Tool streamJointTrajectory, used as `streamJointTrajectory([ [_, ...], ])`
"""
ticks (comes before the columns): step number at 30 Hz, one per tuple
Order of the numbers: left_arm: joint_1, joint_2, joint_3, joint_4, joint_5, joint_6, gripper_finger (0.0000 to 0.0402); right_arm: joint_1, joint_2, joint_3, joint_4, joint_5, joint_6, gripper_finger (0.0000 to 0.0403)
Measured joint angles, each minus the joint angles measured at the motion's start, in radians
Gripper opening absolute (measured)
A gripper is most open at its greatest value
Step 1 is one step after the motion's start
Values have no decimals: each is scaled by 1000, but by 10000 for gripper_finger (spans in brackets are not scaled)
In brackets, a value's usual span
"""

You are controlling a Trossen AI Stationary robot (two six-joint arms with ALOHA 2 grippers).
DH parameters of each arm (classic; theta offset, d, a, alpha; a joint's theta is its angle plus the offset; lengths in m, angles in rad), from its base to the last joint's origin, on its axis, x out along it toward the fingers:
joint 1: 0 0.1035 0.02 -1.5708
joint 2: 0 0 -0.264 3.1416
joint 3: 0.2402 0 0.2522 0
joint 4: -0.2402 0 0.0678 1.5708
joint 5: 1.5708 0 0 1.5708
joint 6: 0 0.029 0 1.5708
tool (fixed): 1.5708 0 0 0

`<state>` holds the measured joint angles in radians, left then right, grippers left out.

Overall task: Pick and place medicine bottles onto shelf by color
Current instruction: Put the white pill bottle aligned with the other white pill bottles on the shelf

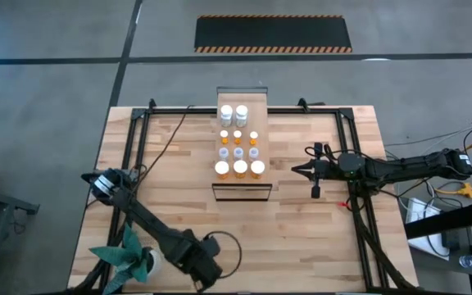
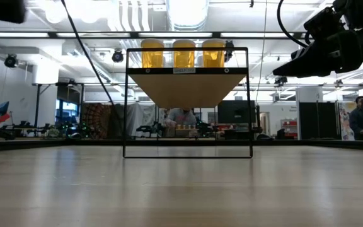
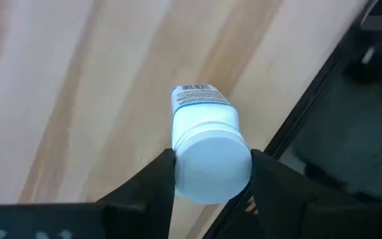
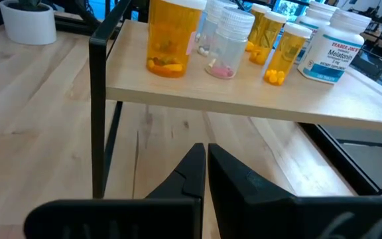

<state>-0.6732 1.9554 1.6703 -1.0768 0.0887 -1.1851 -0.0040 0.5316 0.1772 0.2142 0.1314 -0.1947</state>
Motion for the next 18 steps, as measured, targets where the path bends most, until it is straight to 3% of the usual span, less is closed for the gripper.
streamJointTrajectory([
  [10, 159, -25, -9, 65, -74, -105, 148, 0, 0, 0, 0, 0, 2, 9],
  [18, 286, -25, -55, 259, -121, -115, 148, 0, 0, 0, 0, 0, 1, 9],
])
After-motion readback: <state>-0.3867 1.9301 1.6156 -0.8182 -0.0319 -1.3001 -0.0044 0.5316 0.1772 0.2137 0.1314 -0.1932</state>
